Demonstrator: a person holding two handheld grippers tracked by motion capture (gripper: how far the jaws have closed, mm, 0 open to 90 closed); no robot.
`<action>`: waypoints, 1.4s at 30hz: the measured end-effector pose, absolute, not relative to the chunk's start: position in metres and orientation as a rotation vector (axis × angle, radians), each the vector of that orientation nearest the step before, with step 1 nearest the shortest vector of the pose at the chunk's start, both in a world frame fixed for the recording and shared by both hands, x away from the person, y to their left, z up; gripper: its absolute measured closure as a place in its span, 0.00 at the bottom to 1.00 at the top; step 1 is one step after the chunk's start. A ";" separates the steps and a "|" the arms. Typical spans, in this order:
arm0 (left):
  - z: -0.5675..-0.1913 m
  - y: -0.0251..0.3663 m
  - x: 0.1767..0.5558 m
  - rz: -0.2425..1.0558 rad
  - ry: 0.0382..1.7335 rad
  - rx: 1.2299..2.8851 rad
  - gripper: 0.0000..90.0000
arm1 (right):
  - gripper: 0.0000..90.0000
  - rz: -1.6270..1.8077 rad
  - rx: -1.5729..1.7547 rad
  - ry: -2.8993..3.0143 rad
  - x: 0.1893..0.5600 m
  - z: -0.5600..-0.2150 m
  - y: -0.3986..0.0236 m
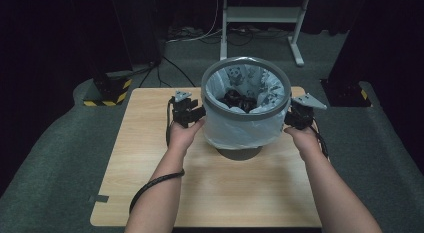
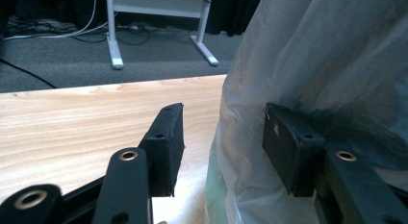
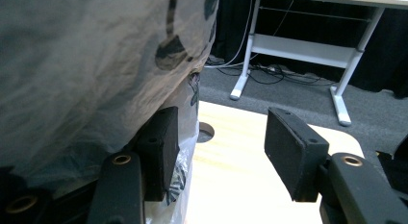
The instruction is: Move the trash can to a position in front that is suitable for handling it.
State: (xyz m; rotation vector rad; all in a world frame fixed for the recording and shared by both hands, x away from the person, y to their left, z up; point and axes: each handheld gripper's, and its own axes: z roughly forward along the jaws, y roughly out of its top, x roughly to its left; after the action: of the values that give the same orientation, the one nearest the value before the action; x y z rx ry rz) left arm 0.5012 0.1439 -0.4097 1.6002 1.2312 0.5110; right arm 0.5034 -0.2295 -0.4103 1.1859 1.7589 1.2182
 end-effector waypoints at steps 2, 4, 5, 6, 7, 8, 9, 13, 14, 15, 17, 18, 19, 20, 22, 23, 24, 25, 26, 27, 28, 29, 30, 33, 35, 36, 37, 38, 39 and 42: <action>-0.409 0.144 0.497 0.516 1.225 1.608 0.55 | 0.51 1.223 1.188 1.756 0.501 -0.411 -0.230; -0.410 0.143 0.490 0.506 1.215 1.606 0.55 | 0.51 1.236 1.200 1.749 0.495 -0.412 -0.231; -0.410 0.143 0.490 0.506 1.215 1.606 0.55 | 0.51 1.236 1.200 1.749 0.495 -0.412 -0.231; -0.410 0.143 0.487 0.514 1.208 1.608 0.55 | 0.51 1.240 1.202 1.746 0.492 -0.412 -0.232; -0.411 0.142 0.485 0.510 1.208 1.601 0.55 | 0.51 1.245 1.204 1.742 0.489 -0.412 -0.232; -0.411 0.142 0.483 0.506 1.208 1.596 0.55 | 0.51 1.248 1.203 1.739 0.488 -0.413 -0.233; -0.412 0.141 0.480 0.503 1.204 1.594 0.55 | 0.51 1.251 1.205 1.735 0.485 -0.413 -0.234; -0.412 0.136 0.469 0.498 1.188 1.608 0.55 | 0.51 1.256 1.215 1.728 0.472 -0.414 -0.240; -0.412 0.135 0.467 0.497 1.185 1.611 0.55 | 0.51 1.257 1.215 1.725 0.469 -0.414 -0.241; -0.412 0.133 0.464 0.492 1.183 1.609 0.55 | 0.50 1.259 1.221 1.722 0.467 -0.414 -0.242; -0.412 0.129 0.461 0.484 1.180 1.606 0.55 | 0.50 1.257 1.234 1.714 0.460 -0.415 -0.246; -0.412 0.128 0.459 0.488 1.172 1.612 0.55 | 0.50 1.255 1.235 1.709 0.457 -0.415 -0.248; -0.412 0.125 0.458 0.483 1.167 1.612 0.55 | 0.49 1.253 1.235 1.703 0.454 -0.415 -0.250; -0.413 0.123 0.457 0.474 1.163 1.609 0.55 | 0.49 1.252 1.241 1.699 0.451 -0.415 -0.253; -0.414 0.116 0.455 0.462 1.155 1.607 0.55 | 0.49 1.252 1.247 1.689 0.445 -0.416 -0.259; -0.414 0.114 0.455 0.462 1.153 1.604 0.55 | 0.48 1.252 1.252 1.682 0.443 -0.416 -0.262; -0.414 0.111 0.454 0.456 1.150 1.604 0.55 | 0.48 1.250 1.254 1.680 0.442 -0.416 -0.264; -0.414 0.110 0.454 0.462 1.145 1.607 0.55 | 0.48 1.248 1.258 1.677 0.440 -0.416 -0.267; -0.415 0.108 0.454 0.462 1.144 1.605 0.54 | 0.48 1.247 1.259 1.673 0.439 -0.416 -0.269; -0.415 0.108 0.455 0.464 1.142 1.609 0.53 | 0.48 1.247 1.262 1.671 0.438 -0.416 -0.271; -0.415 0.108 0.456 0.462 1.141 1.612 0.52 | 0.48 1.248 1.265 1.669 0.438 -0.416 -0.272; -0.415 0.109 0.456 0.461 1.140 1.613 0.51 | 0.49 1.249 1.267 1.666 0.438 -0.417 -0.272; -0.415 0.110 0.457 0.460 1.137 1.615 0.50 | 0.50 1.253 1.272 1.662 0.438 -0.417 -0.271; -0.415 0.113 0.457 0.465 1.150 1.609 0.50 | 0.52 1.271 1.302 1.649 0.438 -0.419 -0.266; -0.415 0.117 0.457 0.465 1.157 1.607 0.48 | 0.51 1.264 1.295 1.657 0.439 -0.421 -0.263; -0.416 0.120 0.457 0.462 1.158 1.604 0.46 | 0.49 1.258 1.296 1.663 0.439 -0.421 -0.262; -0.417 0.126 0.456 0.437 1.150 1.585 0.40 | 0.43 1.250 1.301 1.667 0.439 -0.422 -0.262; -0.417 0.129 0.456 0.422 1.147 1.562 0.30 | 0.33 1.238 1.312 1.650 0.437 -0.423 -0.265; -0.417 0.134 0.455 0.419 1.155 1.546 0.30 | 0.33 1.238 1.312 1.650 0.437 -0.423 -0.265; -0.414 0.144 0.447 0.453 1.136 1.527 0.23 | 0.27 1.247 1.285 1.618 0.427 -0.422 -0.271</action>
State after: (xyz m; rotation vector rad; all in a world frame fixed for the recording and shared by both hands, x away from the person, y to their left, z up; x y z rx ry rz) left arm 0.4474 0.1443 -0.4138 1.5274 1.1356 0.4530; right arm 0.4266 -0.2709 -0.4215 1.2847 1.6178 1.2473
